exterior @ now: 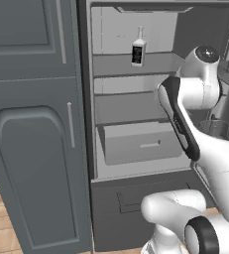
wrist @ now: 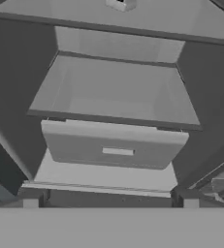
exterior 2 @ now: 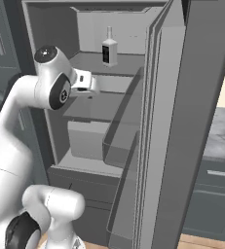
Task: Place the liquor on the top shelf of the fridge to keep it out of children's reach, and place the avocado and kiwi on lower shelves for easy access.
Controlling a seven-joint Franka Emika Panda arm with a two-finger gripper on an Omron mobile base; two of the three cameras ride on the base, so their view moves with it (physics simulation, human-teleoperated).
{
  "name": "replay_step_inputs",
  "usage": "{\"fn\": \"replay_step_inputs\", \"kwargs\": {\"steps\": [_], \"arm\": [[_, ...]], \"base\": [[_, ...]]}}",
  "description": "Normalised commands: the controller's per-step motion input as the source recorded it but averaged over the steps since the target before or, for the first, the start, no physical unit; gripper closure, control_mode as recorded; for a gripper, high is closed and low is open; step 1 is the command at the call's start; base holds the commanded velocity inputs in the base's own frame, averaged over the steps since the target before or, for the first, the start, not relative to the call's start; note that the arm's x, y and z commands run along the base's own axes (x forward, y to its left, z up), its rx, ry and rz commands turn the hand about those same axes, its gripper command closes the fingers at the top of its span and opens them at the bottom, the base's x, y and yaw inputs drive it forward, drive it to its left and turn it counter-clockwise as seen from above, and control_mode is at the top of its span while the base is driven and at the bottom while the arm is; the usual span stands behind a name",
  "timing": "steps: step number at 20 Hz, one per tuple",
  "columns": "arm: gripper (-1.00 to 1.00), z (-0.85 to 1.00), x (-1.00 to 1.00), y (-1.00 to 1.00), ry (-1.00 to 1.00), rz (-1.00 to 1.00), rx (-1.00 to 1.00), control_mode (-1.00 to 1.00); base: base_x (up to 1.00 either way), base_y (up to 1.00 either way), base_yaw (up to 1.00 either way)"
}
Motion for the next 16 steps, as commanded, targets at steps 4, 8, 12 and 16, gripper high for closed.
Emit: {"fn": "replay_step_inputs", "kwargs": {"steps": [4, 8, 12, 16], "arm": [[-1.00, -0.53, -0.61, 0.12, 0.12, 0.00, 0.09, -1.00], [-1.00, -0.30, -0.59, 0.14, 0.02, 0.00, 0.01, -1.00], [-1.00, -0.22, -0.72, 0.02, 0.00, -0.01, 0.00, -1.00], [-1.00, -0.04, -0.59, 0.01, 0.00, -0.06, 0.00, -1.00]], "base": [[0.00, 0.00, 0.00], [0.00, 0.00, 0.00], [0.00, 0.00, 0.00], [0.00, 0.00, 0.00]]}}
